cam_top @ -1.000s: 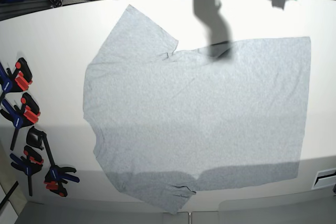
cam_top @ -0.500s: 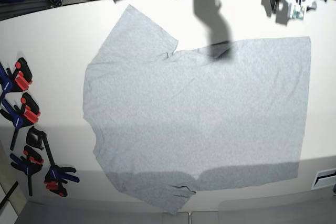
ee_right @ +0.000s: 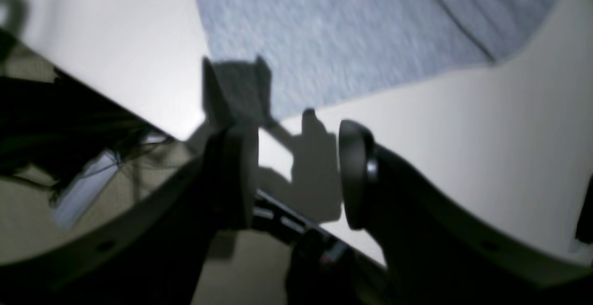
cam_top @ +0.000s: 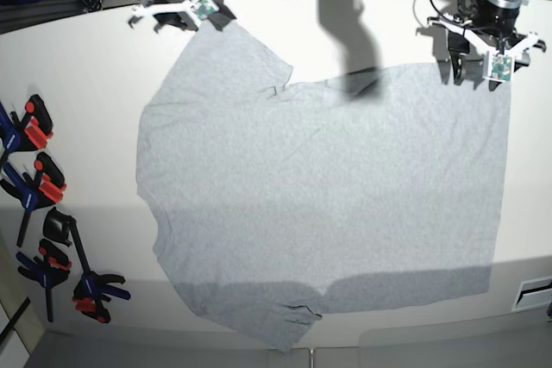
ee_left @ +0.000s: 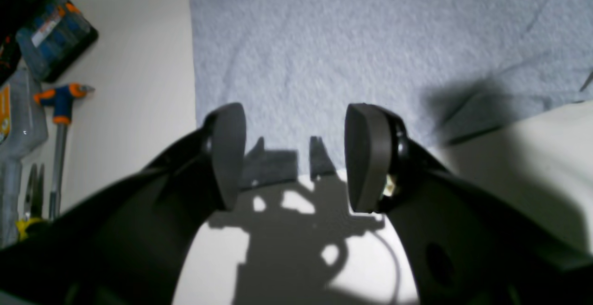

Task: Fold the T-shirt properly
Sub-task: 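Grasp the grey shirt's shoulder corners with both grippers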

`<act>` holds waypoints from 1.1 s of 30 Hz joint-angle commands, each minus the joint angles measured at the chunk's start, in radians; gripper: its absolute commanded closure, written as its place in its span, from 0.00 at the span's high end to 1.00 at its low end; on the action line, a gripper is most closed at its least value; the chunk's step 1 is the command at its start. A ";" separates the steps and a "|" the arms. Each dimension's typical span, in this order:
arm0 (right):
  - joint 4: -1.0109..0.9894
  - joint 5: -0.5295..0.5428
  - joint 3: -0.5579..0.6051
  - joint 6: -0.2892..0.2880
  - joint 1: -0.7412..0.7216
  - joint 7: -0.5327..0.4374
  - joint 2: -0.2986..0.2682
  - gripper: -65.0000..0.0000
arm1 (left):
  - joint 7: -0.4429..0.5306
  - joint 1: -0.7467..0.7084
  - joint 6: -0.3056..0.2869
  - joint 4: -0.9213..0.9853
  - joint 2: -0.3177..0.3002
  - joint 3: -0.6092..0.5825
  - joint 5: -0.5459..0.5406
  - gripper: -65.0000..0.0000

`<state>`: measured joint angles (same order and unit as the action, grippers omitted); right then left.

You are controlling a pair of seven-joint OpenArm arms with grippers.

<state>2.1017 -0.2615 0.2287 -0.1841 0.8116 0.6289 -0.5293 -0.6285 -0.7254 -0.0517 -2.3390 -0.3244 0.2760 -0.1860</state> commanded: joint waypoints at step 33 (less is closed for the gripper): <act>-0.243 -0.079 0.179 0.011 -0.212 -0.038 -0.019 0.00 | 0.158 0.000 -0.399 0.222 -0.171 0.004 0.177 0.49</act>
<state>1.8645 -0.3454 0.4099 -0.1524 0.5869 0.5320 -0.5362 -0.4808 -0.7231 -0.4686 -2.0983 -0.4843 0.2733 0.0002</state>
